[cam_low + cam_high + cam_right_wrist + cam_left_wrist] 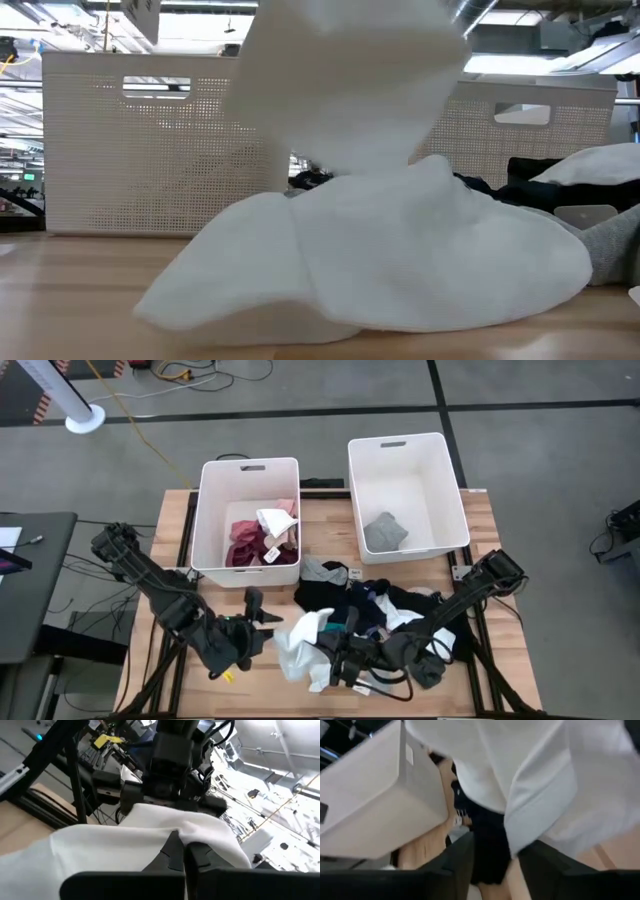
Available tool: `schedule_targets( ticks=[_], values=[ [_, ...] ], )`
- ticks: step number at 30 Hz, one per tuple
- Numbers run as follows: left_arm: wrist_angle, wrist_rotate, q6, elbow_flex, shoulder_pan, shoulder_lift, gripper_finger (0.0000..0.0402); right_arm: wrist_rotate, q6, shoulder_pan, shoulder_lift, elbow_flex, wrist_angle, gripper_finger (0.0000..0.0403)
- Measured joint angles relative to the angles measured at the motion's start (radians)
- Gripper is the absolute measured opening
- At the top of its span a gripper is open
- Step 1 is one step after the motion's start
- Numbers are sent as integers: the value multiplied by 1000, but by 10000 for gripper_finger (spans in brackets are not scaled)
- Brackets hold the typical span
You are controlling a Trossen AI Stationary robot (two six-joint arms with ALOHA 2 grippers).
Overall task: Sort clothes
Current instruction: Put the white underwear into the left white bin
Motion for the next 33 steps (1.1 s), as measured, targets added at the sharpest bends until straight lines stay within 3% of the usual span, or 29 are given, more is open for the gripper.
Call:
schedule_targets(
  ticks=[7,16,25,33],
  values=[
    [-148,-3,-188,0,-22,0,192,1,-76,-16,-1,82,-90,1],
    [-451,-118,-537,12,-89,-2,187,0,-116,-51,-1,222,-299,0],
    [-662,-126,-785,6,-161,-7,185,-4,-154,-117,-1,372,-483,0],
    [-777,-129,-974,1,-237,-7,185,-84,-157,-185,-1,499,-635,0]
  ],
)
